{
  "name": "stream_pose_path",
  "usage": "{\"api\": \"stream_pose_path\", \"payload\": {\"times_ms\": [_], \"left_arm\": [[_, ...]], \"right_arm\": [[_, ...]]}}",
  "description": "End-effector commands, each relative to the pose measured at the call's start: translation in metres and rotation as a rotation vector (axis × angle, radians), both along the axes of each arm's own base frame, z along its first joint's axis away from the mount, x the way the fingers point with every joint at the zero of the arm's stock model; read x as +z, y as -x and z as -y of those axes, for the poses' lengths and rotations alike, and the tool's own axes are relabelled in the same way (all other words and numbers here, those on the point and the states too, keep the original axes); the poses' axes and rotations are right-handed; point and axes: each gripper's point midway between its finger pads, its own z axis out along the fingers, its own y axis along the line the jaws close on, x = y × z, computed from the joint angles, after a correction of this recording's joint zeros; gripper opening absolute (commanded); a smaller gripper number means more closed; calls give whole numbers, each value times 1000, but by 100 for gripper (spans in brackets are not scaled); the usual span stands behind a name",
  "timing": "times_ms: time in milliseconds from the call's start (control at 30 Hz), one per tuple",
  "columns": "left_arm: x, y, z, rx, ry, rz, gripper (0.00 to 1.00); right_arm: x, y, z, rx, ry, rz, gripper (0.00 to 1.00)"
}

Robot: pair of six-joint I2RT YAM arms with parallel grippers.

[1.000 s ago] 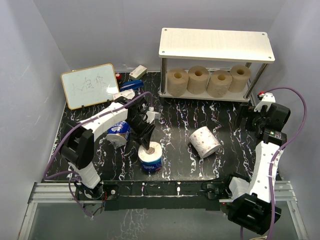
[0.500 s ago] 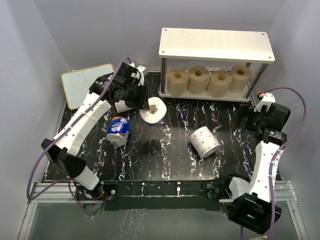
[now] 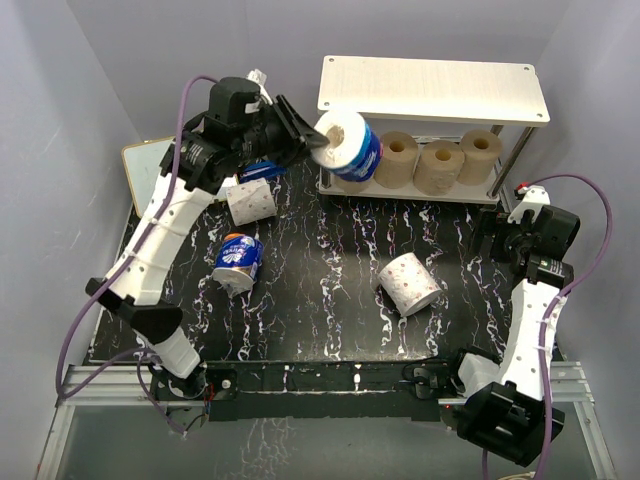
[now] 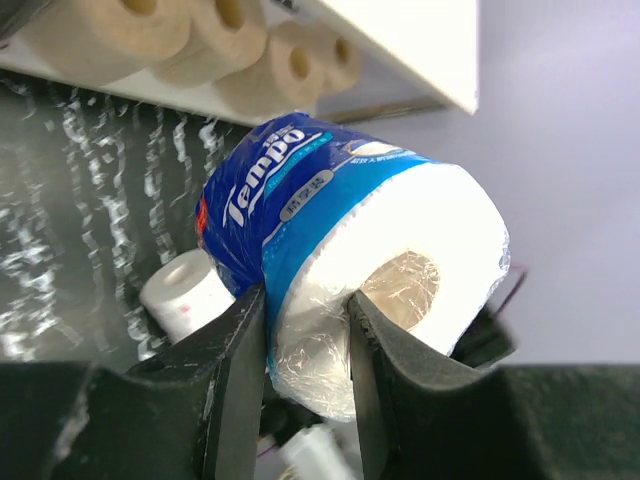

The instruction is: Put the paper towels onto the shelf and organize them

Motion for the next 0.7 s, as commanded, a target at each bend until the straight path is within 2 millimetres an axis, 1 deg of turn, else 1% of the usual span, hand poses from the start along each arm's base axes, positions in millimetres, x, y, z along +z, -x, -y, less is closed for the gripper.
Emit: {"api": "stream_pose_path", "payload": {"times_ms": [0, 133, 233, 333, 400, 467, 533, 633, 667], "left_arm": [[50, -41, 11, 178, 246, -18, 0], [76, -75, 20, 234, 306, 74, 0], [98, -92, 23, 257, 352, 175, 0], [125, -110, 20, 288, 383, 346, 0], [147, -120, 14, 324, 401, 466, 0], [162, -131, 11, 364, 407, 557, 0], [167, -142, 8, 400, 405, 610, 0], [164, -152, 11, 419, 411, 625, 0], [160, -154, 16, 412, 412, 620, 0]], "right_arm": [[12, -7, 6, -4, 29, 51, 98], [10, -8, 8, -11, 27, 44, 98], [10, -7, 10, -19, 26, 43, 98], [10, -7, 11, -21, 27, 43, 98], [10, -6, 11, -22, 27, 43, 98], [10, -6, 12, -23, 27, 45, 98], [10, -6, 11, -22, 26, 43, 98], [10, -6, 11, -19, 24, 44, 98], [10, -6, 11, -18, 24, 45, 98]]}}
